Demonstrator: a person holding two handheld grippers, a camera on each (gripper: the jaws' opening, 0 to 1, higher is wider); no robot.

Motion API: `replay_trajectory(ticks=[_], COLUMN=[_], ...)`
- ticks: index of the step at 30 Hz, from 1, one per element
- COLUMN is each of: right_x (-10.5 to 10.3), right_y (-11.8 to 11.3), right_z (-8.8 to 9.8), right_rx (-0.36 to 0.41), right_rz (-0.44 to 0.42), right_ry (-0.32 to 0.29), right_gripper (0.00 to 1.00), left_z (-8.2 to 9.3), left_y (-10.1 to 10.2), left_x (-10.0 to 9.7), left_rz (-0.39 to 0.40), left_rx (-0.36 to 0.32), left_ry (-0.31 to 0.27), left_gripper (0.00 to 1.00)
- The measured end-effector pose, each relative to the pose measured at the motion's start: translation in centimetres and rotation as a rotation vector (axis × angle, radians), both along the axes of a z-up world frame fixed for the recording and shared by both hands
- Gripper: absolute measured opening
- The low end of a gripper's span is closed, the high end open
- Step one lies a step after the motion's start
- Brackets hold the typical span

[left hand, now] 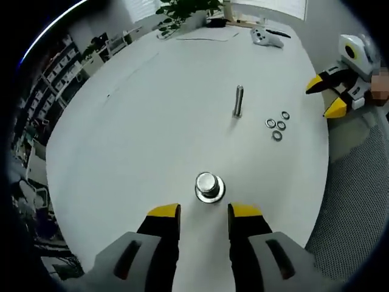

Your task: Place the washer onto the threaded stud by aligning its center hole with the stud, sliding it down to the base, and recovering from edge contact or off-axis alignment until the washer reaches the visible bottom stop.

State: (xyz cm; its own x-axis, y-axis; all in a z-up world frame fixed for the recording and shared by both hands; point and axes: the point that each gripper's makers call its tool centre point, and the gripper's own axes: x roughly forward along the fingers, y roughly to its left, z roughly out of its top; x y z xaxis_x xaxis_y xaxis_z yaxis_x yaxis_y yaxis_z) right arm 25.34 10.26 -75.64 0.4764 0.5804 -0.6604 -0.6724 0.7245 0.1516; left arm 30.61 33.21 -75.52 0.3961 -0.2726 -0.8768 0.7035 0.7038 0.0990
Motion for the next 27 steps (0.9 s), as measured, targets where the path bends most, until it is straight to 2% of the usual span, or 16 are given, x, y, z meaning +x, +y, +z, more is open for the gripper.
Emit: replay_trajectory(ticks=[2, 6, 8, 10, 12, 19, 22, 24, 27], right_x=[-0.1, -0.2, -0.3, -0.4, -0.6, -0.8, -0.9, -0.9, -0.9], right_y=[0.0, 0.1, 0.1, 0.2, 0.4, 0.5, 0.6, 0.6, 0.6], right_z=[0.0, -0.1, -0.2, -0.2, -0.3, -0.4, -0.4, -0.3, -0.2], right_rx=[-0.003, -0.007, -0.011, -0.016, -0.020, -0.023, -0.024, -0.020, -0.019], right_rz=[0.005, 0.013, 0.019, 0.031, 0.048, 0.063, 0.076, 0.075, 0.075], right_ry=[0.002, 0.005, 0.004, 0.006, 0.008, 0.014, 0.015, 0.014, 0.015], right_gripper=[0.40, 0.40, 0.40, 0.40, 0.40, 0.40, 0.40, 0.40, 0.40], left_z=[0.5, 0.9, 1.2, 1.5, 1.6, 2.2, 2.0, 2.3, 2.3], left_y=[0.1, 0.5, 0.2, 0.2, -0.1, -0.3, -0.4, -0.3, 0.0], left_x=[-0.4, -1.5, -2.0, -2.5, -3.2, -5.3, -6.5, -6.9, -7.8], left_rz=[0.037, 0.084, 0.131, 0.160, 0.200, 0.257, 0.318, 0.322, 0.369], left_rx=[-0.038, -0.061, -0.110, -0.130, -0.173, -0.211, -0.252, -0.255, -0.283], left_ry=[-0.025, -0.052, -0.069, -0.084, -0.081, -0.118, -0.089, -0.111, -0.123], left_gripper=[0.31, 0.31, 0.31, 0.32, 0.32, 0.33, 0.34, 0.34, 0.34])
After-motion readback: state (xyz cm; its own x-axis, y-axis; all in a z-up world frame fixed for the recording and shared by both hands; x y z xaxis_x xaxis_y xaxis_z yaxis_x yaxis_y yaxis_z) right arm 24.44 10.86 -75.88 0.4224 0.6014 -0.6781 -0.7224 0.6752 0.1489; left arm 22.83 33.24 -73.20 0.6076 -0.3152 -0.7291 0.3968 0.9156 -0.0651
